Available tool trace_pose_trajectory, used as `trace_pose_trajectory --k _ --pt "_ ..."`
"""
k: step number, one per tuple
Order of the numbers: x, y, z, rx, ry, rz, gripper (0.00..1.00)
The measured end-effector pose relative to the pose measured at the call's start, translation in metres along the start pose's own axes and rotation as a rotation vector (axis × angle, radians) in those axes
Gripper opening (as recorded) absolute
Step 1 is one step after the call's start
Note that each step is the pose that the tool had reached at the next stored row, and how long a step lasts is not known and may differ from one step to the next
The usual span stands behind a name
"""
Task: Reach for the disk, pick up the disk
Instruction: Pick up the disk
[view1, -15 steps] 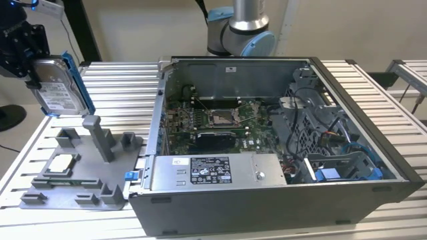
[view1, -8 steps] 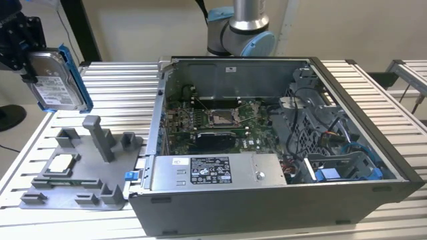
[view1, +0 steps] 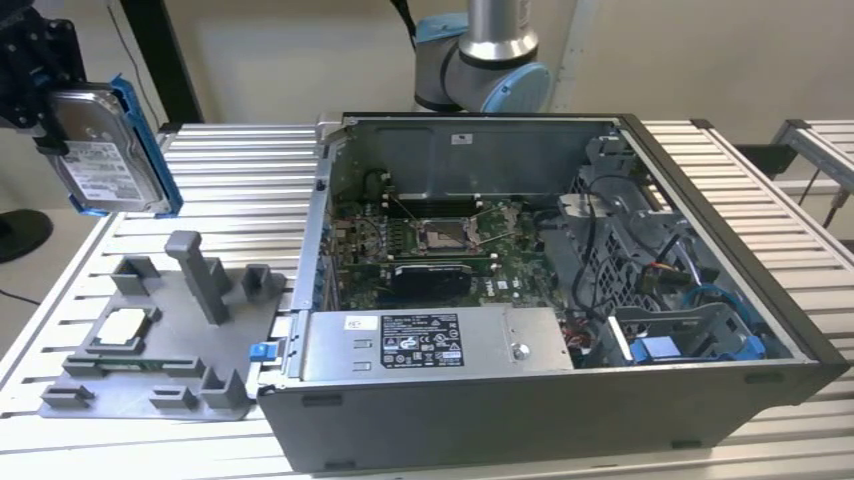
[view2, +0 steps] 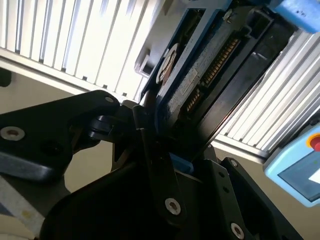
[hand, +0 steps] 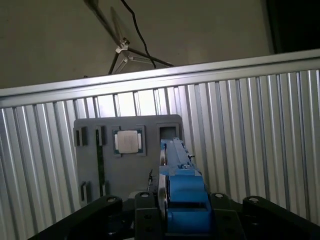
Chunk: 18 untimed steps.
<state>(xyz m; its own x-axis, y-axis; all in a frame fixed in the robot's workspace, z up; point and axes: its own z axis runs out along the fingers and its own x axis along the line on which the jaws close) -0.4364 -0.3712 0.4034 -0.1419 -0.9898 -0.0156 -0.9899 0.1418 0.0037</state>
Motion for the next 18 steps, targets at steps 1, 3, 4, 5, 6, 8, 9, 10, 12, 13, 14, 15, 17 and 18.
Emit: trace_pose_trajectory --k 1,3,4,5,6,8,9,10,12,13,14,15,17,18 --pt "0.0000 0.0000 -0.0023 0.0000 0.0000 0.000 0.00" --pt "-0.0001 0.0000 -0.0067 -0.0001 0.0001 0.000 0.00" --pt "-0.0001 0.0000 -0.0089 -0.0001 0.0001 0.000 0.00" --pt "-0.0002 0.0001 -0.0112 0.0000 0.0000 0.000 0.00" --pt "-0.0002 0.0001 -0.0134 0.0000 0.0000 0.000 0.00" --pt "-0.0003 0.0000 -0.0182 -0.0002 0.0002 0.000 0.00" --pt "-0.0003 0.0001 -0.0207 -0.0002 0.0001 0.000 0.00" --pt "-0.0004 0.0001 -0.0232 0.0000 0.0000 0.000 0.00" --pt "-0.0004 0.0001 -0.0282 0.0000 0.0001 0.000 0.00" --pt "-0.0005 0.0001 -0.0305 -0.0002 0.0001 0.000 0.00" --pt "-0.0005 0.0001 -0.0330 -0.0001 0.0001 0.000 0.00" --pt "-0.0005 0.0001 -0.0350 0.0000 0.0000 0.000 0.00" --pt "-0.0006 0.0002 -0.0397 -0.0001 0.0000 0.000 0.00" --pt "-0.0006 0.0002 -0.0420 0.0001 0.0000 0.000 0.00"
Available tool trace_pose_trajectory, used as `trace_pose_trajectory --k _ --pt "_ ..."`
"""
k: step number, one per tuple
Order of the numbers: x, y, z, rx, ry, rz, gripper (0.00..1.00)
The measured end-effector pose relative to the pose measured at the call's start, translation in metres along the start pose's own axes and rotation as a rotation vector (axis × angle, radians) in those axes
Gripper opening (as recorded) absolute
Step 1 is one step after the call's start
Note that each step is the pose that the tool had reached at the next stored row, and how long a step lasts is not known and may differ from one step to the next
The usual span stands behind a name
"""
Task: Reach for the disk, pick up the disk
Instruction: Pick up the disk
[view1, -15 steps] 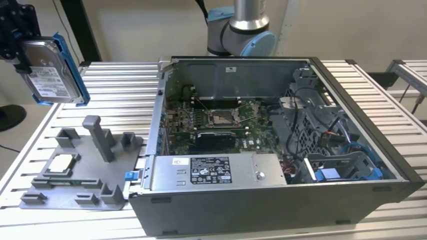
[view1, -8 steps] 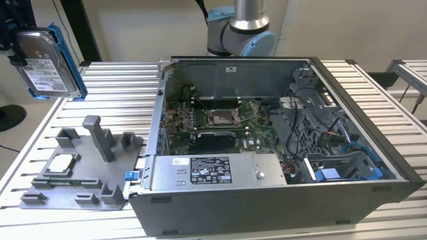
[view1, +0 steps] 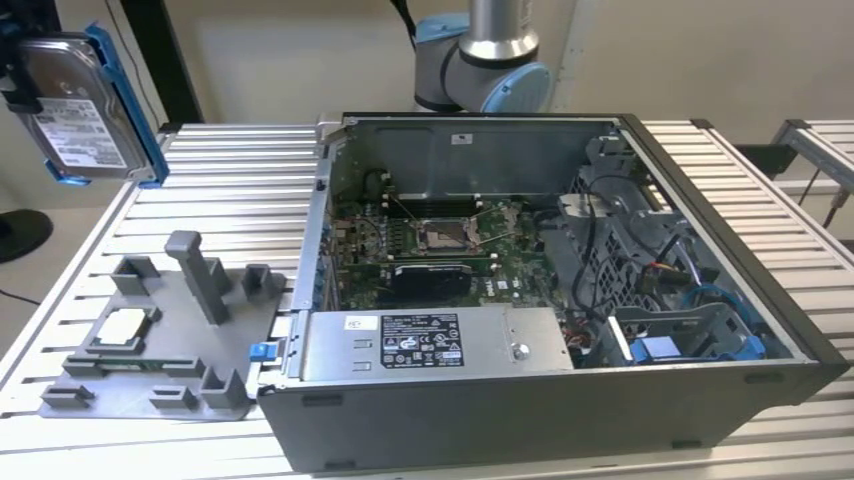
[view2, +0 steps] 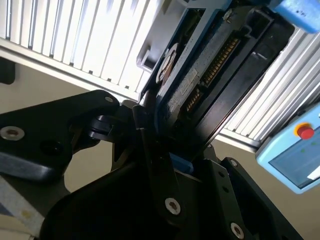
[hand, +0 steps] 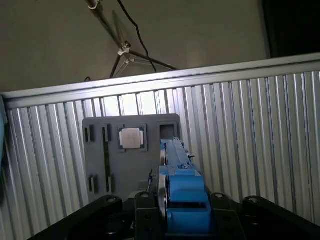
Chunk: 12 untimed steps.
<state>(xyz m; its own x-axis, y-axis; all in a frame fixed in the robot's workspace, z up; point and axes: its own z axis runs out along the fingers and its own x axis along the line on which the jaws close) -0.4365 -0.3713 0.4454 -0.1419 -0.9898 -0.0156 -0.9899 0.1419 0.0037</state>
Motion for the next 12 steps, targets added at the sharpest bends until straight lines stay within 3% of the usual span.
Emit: trace_pose_trajectory --k 12 --pt "-0.0005 0.0001 -0.0302 -0.0002 0.0000 0.000 0.00"
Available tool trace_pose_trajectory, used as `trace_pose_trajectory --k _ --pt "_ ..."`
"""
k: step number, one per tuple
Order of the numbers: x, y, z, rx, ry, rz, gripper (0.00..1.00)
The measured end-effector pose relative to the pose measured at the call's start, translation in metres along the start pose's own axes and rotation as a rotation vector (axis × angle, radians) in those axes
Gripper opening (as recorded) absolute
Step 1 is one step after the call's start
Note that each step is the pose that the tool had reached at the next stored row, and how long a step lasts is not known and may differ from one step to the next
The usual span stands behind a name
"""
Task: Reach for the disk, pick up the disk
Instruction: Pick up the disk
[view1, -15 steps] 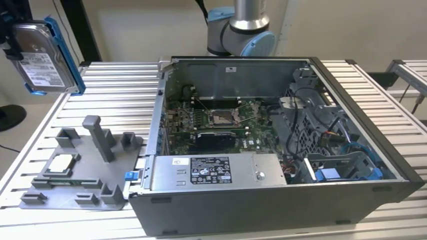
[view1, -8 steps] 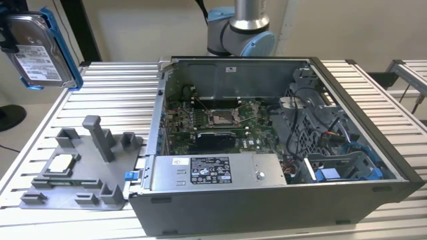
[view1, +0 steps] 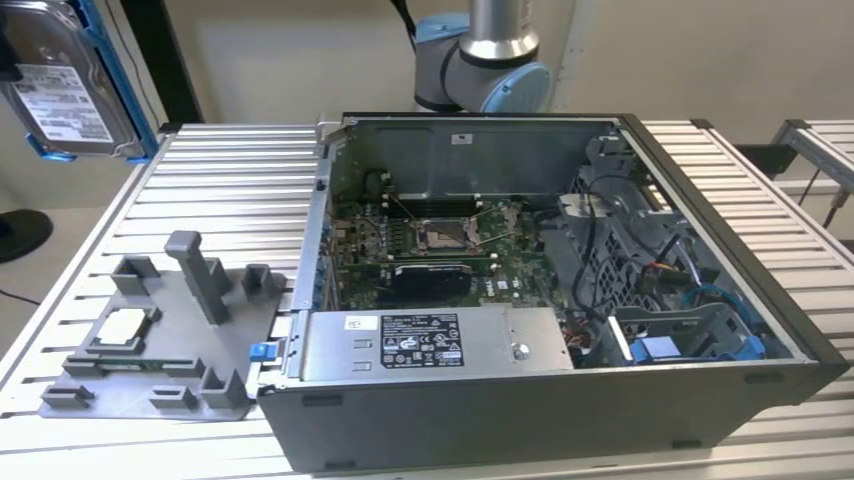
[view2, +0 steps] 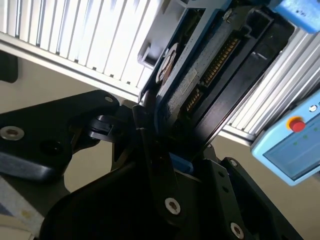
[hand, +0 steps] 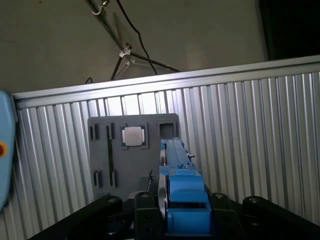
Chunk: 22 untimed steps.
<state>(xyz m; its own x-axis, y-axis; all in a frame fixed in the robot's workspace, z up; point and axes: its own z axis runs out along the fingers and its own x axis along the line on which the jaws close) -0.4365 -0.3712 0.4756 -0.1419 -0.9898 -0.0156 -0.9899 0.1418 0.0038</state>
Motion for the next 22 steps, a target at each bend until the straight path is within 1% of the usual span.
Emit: trace_pose_trajectory --k 7,13,16,22 --pt "-0.0002 0.0000 -0.0150 0.0000 0.0001 0.000 0.00" --pt "-0.0003 -0.0013 -0.0155 -0.0001 0.0002 0.000 0.00" --pt "-0.0013 -0.0075 -0.0154 -0.0001 0.0002 0.000 0.00" --pt "-0.0035 -0.0229 -0.0154 -0.0005 0.0002 0.000 0.00"
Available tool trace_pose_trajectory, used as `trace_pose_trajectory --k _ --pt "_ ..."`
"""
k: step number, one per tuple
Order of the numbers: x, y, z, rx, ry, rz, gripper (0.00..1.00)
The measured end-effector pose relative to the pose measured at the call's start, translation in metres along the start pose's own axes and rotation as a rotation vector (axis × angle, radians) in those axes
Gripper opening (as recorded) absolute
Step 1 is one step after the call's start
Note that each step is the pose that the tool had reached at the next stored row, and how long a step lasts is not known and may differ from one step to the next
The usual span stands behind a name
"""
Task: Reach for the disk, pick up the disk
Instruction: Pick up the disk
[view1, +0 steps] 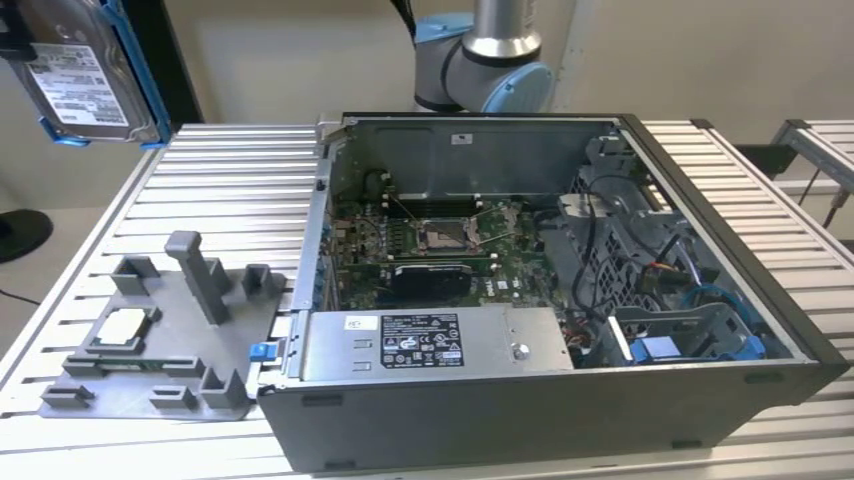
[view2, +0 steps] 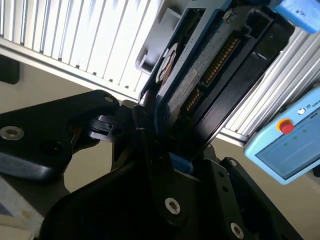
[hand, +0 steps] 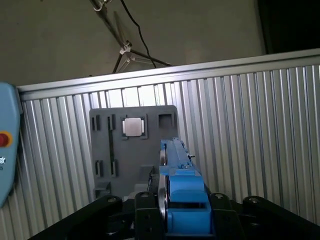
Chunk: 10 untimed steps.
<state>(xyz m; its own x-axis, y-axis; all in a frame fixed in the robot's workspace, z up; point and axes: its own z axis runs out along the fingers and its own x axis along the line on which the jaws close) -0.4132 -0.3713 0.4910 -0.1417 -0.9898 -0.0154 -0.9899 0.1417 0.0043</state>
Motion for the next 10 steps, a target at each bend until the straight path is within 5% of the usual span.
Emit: trace_pose_trajectory --k 10 --pt "-0.0039 -0.0275 -0.0001 -0.0001 0.0000 -0.001 0.00"
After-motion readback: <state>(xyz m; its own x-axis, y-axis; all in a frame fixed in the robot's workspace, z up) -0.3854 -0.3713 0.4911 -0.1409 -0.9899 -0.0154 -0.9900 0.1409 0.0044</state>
